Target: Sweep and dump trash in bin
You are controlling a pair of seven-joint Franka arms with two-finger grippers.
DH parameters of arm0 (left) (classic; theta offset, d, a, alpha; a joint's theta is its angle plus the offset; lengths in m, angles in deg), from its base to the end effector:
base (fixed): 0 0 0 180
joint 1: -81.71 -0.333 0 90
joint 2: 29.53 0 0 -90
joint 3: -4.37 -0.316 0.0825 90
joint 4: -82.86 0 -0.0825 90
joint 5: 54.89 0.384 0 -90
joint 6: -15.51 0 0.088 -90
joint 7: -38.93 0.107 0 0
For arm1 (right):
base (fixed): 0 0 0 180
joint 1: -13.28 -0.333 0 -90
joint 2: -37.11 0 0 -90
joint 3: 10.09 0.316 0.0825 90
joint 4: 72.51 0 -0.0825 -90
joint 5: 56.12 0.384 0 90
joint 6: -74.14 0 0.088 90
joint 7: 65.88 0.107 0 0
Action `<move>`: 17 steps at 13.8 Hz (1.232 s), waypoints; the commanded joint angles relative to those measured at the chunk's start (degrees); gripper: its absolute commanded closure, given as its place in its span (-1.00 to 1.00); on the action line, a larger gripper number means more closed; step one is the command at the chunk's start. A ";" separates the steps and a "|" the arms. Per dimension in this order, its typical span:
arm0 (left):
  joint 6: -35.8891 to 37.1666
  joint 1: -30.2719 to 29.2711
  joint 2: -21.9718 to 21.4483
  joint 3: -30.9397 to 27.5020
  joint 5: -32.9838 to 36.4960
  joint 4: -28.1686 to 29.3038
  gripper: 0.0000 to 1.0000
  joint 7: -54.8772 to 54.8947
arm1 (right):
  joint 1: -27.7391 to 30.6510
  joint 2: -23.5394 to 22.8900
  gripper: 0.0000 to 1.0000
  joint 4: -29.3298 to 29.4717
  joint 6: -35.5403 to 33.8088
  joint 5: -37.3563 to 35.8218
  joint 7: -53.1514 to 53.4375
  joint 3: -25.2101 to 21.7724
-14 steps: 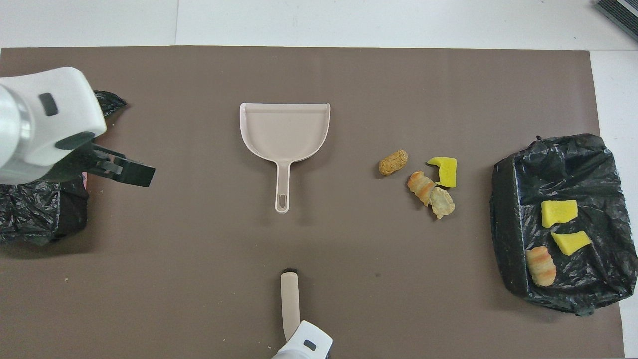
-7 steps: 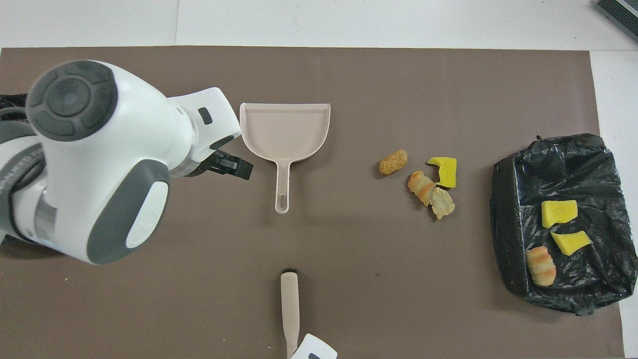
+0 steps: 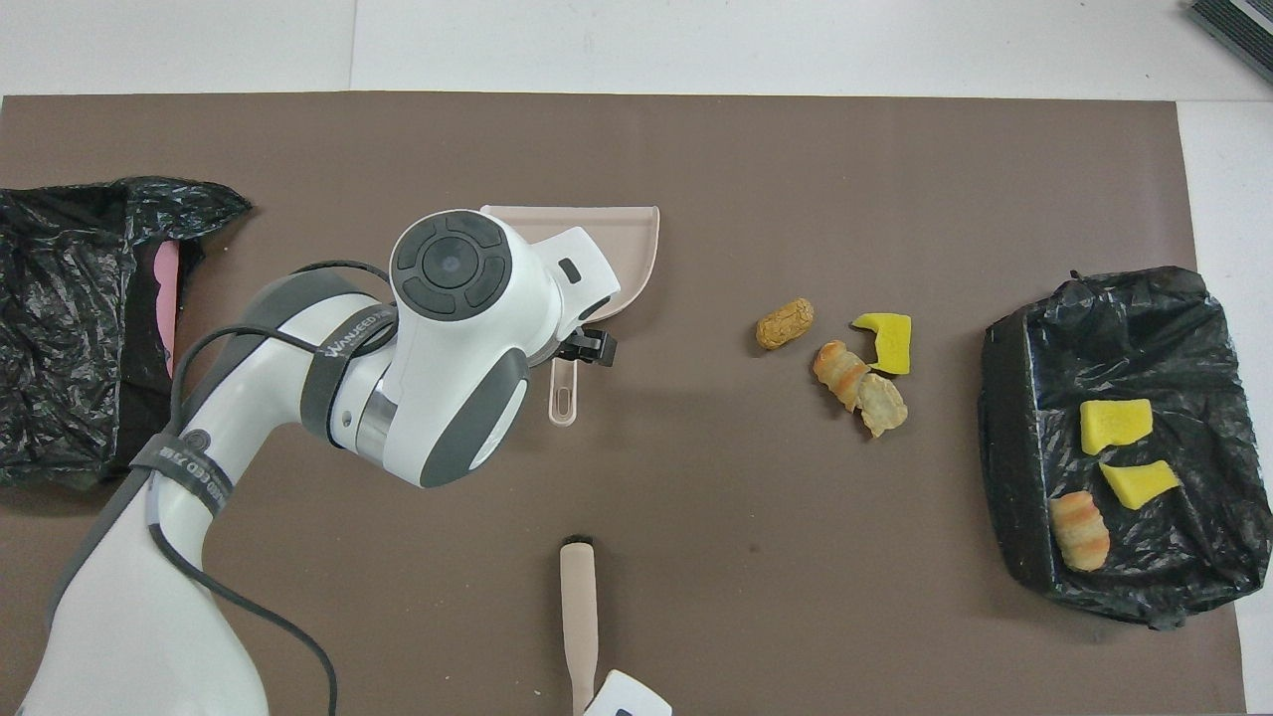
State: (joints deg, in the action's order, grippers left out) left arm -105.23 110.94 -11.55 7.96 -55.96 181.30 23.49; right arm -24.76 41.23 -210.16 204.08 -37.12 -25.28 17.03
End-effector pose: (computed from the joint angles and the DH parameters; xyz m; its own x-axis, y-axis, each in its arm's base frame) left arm 0.5497 -0.3514 0.4114 0.9566 -0.2843 0.0633 -0.2878 -0.9561 0.0549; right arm 0.1932 0.4361 0.3341 0.9575 0.2080 -0.1996 0.1920 -0.9766 -0.0965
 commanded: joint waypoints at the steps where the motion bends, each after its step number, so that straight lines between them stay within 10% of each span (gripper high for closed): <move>1: -4.84 0.56 -0.67 -0.87 0.02 4.03 -1.00 -0.73 | -0.02 -0.34 1.00 -0.42 1.55 0.34 -0.70 -0.31; 9: -8.63 2.58 0.82 -1.05 0.19 6.59 -1.00 -9.08 | 6.12 7.46 1.00 3.53 -14.70 -2.92 -7.03 -0.67; 17: -7.05 3.73 0.74 -1.05 0.19 7.03 -0.56 -9.08 | 23.24 9.15 1.00 7.21 -21.64 -10.55 -13.35 -0.67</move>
State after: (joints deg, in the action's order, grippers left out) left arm -112.69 113.44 -10.12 7.91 -55.97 187.42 15.19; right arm -6.68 50.33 -205.49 186.28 -45.70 -35.67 15.87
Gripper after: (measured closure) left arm 0.167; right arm 0.727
